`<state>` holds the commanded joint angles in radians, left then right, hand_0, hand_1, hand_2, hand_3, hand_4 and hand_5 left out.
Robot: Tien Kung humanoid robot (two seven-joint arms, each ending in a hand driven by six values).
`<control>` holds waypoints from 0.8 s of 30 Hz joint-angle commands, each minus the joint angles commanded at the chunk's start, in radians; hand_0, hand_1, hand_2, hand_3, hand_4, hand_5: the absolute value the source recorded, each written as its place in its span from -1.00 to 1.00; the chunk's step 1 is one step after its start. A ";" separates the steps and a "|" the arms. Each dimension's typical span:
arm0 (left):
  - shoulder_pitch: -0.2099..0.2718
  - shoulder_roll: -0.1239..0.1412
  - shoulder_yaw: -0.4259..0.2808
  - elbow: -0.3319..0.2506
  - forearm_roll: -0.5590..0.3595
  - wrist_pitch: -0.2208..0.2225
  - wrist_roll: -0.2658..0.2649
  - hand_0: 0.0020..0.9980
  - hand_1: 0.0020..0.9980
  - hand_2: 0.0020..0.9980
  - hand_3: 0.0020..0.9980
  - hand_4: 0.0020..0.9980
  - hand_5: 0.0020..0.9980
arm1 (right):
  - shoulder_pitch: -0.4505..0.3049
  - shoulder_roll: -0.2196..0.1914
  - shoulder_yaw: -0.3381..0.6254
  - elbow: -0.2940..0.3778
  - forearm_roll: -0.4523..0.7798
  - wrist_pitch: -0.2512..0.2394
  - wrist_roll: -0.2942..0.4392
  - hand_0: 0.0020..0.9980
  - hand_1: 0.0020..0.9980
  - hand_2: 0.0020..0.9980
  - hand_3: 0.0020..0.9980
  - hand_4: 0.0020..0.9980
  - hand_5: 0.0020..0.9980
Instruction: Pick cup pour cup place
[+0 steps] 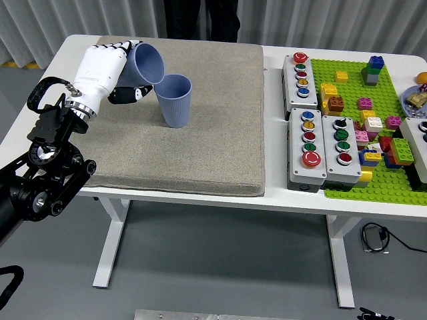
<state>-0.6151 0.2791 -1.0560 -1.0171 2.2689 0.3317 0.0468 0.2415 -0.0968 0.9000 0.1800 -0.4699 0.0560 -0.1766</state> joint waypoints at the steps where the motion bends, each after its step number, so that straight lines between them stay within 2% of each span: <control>1: -0.003 0.001 0.003 0.000 0.000 0.001 0.002 0.05 0.12 0.24 0.67 0.30 -0.79 | 0.000 0.000 0.000 0.000 0.000 0.000 0.000 0.32 0.31 0.36 0.29 -0.11 -0.77; 7: -0.012 0.007 0.019 -0.006 0.000 0.003 0.010 0.05 0.12 0.24 0.68 0.30 -0.79 | 0.000 0.001 0.007 0.000 -0.006 -0.001 -0.001 0.32 0.31 0.36 0.29 -0.11 -0.78; 15: -0.030 0.030 0.072 -0.004 0.000 0.011 0.052 0.05 0.12 0.24 0.68 0.29 -0.79 | -0.004 0.002 0.006 0.000 -0.006 -0.001 0.000 0.32 0.31 0.36 0.29 -0.11 -0.78; 24: -0.042 0.052 0.113 -0.007 0.000 0.007 0.059 0.06 0.12 0.24 0.67 0.29 -0.79 | -0.011 0.003 0.005 0.000 -0.010 -0.001 -0.001 0.32 0.31 0.36 0.29 -0.11 -0.78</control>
<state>-0.6571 0.3309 -0.9426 -1.0246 2.2689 0.3383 0.1058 0.2309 -0.0942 0.9051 0.1800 -0.4798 0.0548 -0.1776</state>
